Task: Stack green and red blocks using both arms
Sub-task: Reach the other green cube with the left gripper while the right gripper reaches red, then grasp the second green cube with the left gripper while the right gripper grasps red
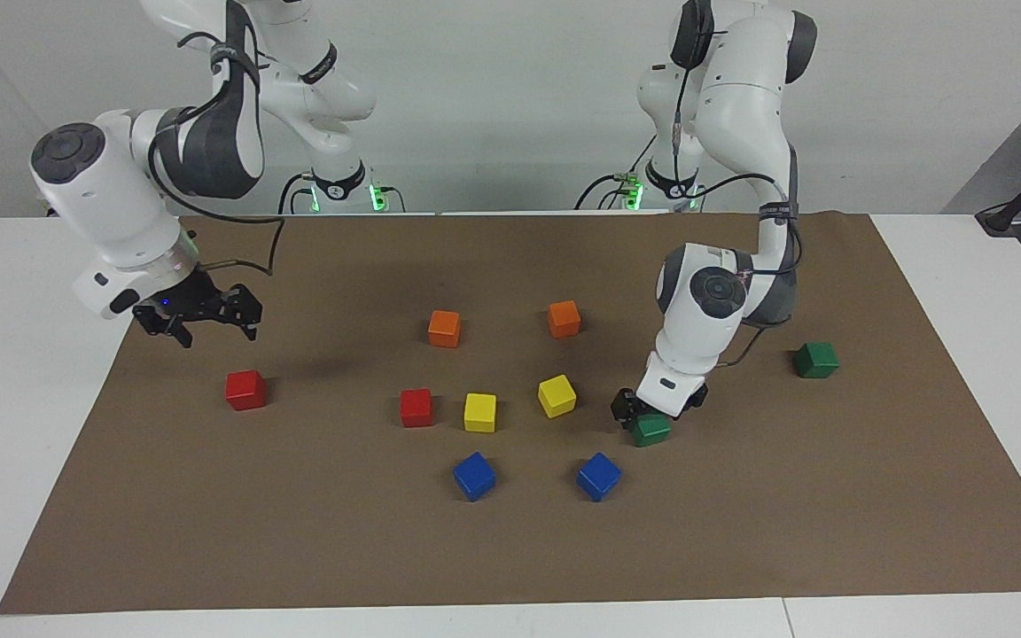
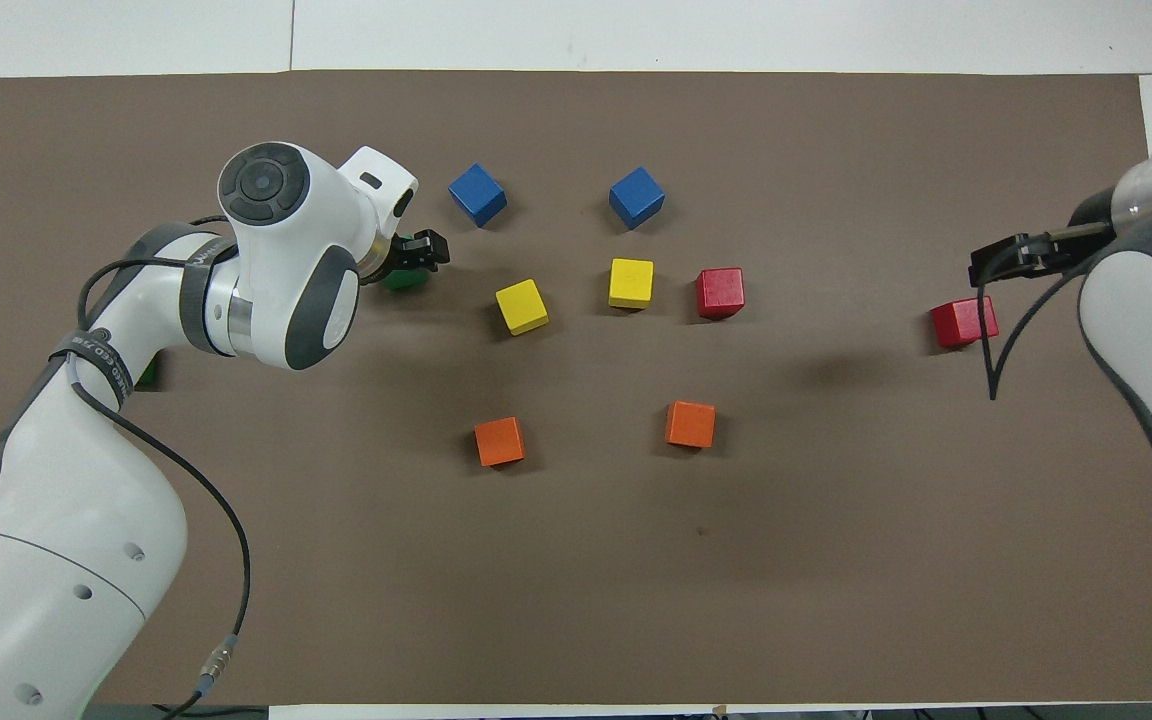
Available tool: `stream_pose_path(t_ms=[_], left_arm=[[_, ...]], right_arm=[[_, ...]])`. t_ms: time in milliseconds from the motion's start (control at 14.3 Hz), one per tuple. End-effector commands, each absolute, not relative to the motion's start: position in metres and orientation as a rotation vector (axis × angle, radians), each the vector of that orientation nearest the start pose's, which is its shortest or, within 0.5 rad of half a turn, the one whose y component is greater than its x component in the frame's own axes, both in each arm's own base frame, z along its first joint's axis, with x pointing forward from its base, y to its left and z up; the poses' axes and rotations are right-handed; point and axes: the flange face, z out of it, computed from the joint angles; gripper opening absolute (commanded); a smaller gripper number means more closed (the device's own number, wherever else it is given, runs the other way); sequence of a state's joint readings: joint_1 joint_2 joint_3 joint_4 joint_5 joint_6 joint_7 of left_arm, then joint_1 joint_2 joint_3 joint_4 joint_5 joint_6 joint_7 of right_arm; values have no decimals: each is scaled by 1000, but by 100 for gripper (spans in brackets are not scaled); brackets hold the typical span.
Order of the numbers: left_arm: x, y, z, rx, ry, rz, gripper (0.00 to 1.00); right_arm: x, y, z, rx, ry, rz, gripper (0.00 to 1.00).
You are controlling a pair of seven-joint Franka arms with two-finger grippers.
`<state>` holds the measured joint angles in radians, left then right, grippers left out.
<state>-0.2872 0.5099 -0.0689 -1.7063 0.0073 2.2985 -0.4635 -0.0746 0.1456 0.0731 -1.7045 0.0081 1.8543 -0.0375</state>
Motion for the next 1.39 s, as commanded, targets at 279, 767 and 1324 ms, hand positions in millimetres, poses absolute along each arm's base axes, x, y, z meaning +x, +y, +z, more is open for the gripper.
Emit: stream_pose_path(t_ms=[279,767,1324], left_arm=[[631,-245,309,-3153,-257,-155,0],[642,-168,388,-3121,-194,-93,0],[593,19,442,-3134,163,19,0]], right_arm=[[615,190,491,-3160,229,-62,100],[641,227,432,-3112,362,-108,100],[646,218,393,-3117,250,-145,100]])
